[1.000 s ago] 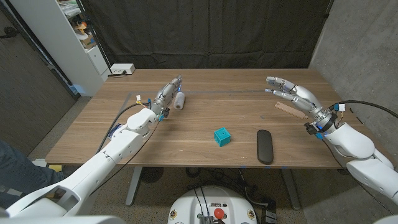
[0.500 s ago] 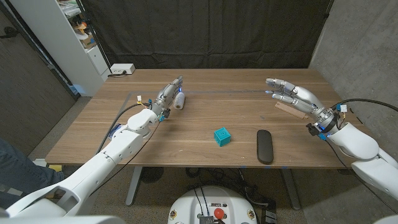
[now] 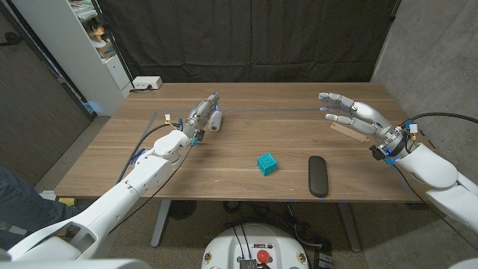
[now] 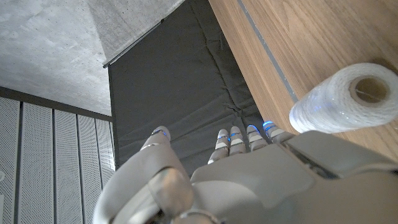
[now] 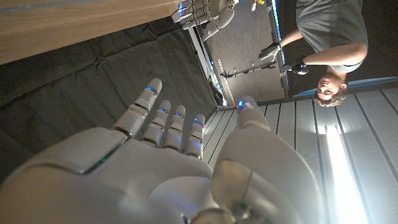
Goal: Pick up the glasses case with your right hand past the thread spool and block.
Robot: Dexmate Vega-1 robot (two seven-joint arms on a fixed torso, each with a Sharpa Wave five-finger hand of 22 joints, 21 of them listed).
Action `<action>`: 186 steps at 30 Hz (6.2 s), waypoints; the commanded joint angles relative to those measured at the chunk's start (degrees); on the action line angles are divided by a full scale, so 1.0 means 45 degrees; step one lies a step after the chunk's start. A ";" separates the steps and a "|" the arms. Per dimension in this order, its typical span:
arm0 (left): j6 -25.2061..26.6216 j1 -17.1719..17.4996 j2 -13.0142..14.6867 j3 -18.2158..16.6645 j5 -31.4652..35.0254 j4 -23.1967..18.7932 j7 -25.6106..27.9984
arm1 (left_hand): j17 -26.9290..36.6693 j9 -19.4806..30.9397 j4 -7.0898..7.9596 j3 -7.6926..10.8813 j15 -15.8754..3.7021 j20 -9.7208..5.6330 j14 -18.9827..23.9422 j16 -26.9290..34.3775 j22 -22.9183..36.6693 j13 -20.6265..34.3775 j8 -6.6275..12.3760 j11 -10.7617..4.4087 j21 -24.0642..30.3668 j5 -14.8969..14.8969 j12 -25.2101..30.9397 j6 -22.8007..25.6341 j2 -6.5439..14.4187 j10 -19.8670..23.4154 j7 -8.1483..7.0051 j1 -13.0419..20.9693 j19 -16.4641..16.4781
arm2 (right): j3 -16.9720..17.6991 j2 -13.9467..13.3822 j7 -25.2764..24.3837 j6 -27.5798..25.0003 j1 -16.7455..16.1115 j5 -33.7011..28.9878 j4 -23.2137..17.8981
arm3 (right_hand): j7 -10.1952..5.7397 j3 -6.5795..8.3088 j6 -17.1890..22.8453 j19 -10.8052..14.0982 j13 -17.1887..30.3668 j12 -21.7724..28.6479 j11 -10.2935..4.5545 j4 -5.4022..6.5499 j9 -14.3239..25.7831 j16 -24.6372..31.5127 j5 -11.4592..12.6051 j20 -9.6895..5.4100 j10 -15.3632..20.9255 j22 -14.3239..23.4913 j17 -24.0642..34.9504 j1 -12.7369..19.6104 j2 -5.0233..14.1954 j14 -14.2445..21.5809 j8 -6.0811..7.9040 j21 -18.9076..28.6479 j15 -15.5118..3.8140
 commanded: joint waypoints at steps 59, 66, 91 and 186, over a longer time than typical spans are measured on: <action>-0.0154 -0.0213 -0.0415 0.0208 -0.0052 0.0660 -0.0218 | 0.0040 0.0042 -0.0102 -0.0095 -0.0065 0.0400 -0.0134 0.0025 0.0045 0.0017 0.0033 -0.0100 0.0059 -0.0014 0.0015 0.0190 0.0160 0.0000 0.0041 -0.0102 -0.0127 | 0.3960 0.0880 -0.1976 0.2867 0.0453 -1.0177 -0.0617 | -0.0462 0.1387 -0.0314 0.1034 0.0074 -0.0131 -0.0089 -0.0412 0.0052 -0.0116 -0.0190 0.0356 0.0297 0.0012 -0.0010 0.2055 0.0449 0.0479 0.0020 -0.0098 -0.0373; -0.0289 -0.0232 -0.0514 0.0239 -0.0069 0.0796 -0.0287 | 0.0042 0.0042 -0.0103 -0.0108 -0.0067 0.0417 -0.0136 0.0027 0.0046 0.0018 0.0033 -0.0113 0.0064 -0.0013 0.0020 0.0203 0.0166 0.0011 0.0039 -0.0122 -0.0125 | 0.4080 0.0572 -0.1890 0.2742 0.0306 -1.0596 -0.0842 | -0.0443 0.1664 -0.0462 0.1022 0.0084 -0.0207 -0.0102 -0.0429 0.0055 -0.0213 -0.0343 0.0427 0.0109 0.0011 -0.0021 0.2595 0.0335 0.0381 -0.0007 -0.0160 -0.0139; -0.0282 -0.0298 -0.0484 0.0252 -0.0054 0.0711 -0.0365 | 0.0043 0.0043 -0.0116 -0.0138 -0.0108 0.0470 -0.0141 0.0030 0.0049 0.0020 0.0027 -0.0147 0.0072 -0.0008 0.0017 0.0222 0.0195 0.0005 0.0006 -0.0169 -0.0144 | 0.4350 -0.0096 -0.2881 0.2605 0.0013 -1.2903 -0.1701 | -0.0496 0.2137 -0.0606 0.0985 0.0113 -0.0332 0.0129 -0.0341 0.0066 -0.0340 -0.0625 0.0690 -0.0472 0.0018 0.0007 0.3427 0.0061 0.0180 0.0006 -0.0224 0.0344; -0.0136 -0.0038 -0.0263 0.0129 -0.0278 0.0584 -0.0425 | 0.0055 0.0053 -0.0194 -0.0233 0.0031 0.0866 -0.0193 0.0038 0.0083 0.0022 0.0050 -0.0274 0.0130 0.0004 0.0028 0.0471 0.0372 0.0057 -0.0097 -0.0333 -0.0152 | 0.0836 -0.5080 -0.2343 -0.0493 0.0085 -1.4776 -0.4084 | -0.0696 0.2694 -0.2001 -0.1465 0.0139 -0.0454 0.0756 0.0096 0.0042 -0.0646 -0.0712 0.2845 -0.3996 0.0084 0.0172 0.3416 -0.1019 -0.2680 -0.0168 -0.0392 0.2344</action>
